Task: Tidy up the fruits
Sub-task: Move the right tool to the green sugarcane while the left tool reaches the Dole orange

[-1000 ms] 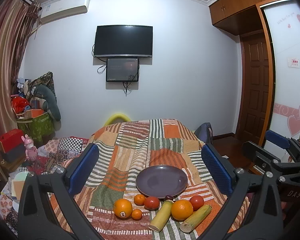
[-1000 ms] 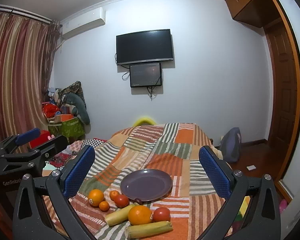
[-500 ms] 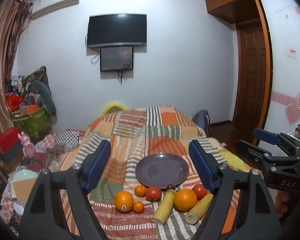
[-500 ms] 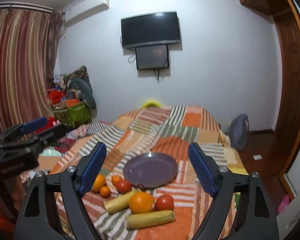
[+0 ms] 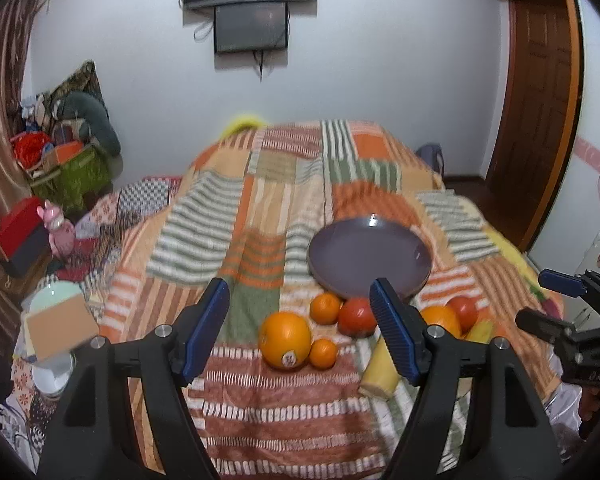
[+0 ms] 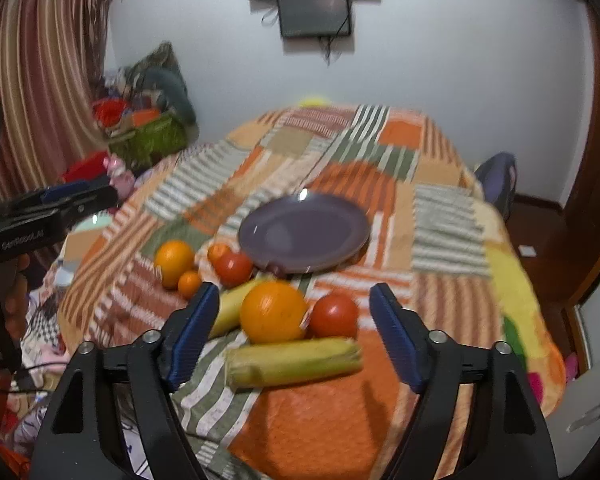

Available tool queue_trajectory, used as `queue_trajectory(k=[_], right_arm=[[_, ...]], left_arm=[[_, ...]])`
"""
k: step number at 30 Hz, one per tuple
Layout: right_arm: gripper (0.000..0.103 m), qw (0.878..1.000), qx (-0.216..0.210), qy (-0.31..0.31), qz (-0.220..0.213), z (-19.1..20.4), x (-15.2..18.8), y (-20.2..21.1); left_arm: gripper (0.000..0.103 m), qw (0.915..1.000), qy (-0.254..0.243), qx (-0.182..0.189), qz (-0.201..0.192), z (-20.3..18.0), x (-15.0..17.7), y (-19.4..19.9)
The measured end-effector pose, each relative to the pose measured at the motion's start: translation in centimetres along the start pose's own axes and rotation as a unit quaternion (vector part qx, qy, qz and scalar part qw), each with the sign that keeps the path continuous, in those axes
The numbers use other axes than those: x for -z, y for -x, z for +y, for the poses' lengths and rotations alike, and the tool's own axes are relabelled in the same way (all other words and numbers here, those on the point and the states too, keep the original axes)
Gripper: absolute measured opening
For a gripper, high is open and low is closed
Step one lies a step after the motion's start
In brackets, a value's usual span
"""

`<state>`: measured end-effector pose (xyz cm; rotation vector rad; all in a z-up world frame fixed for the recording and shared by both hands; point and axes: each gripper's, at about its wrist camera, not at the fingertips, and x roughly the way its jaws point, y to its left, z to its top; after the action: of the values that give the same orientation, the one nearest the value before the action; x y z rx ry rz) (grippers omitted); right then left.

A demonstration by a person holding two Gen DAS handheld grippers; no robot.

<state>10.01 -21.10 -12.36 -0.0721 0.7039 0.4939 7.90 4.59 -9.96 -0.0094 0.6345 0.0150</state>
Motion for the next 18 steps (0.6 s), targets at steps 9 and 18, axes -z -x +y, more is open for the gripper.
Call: queue_trajectory(k=[9, 18], right_arm=[[0.085, 0.996, -0.008, 0.016, 0.091, 0.4, 2.4, -4.7], [0.090, 0.993, -0.007, 0.023, 0.112, -0.2, 2.9, -6.2]], left_arm=[[0.084, 0.9977, 0.008, -0.001, 0.067, 1.4, 2.5, -3.3], [0.084, 0.9926, 0.018, -0.002, 0.120, 2.5, 3.9, -7.2]])
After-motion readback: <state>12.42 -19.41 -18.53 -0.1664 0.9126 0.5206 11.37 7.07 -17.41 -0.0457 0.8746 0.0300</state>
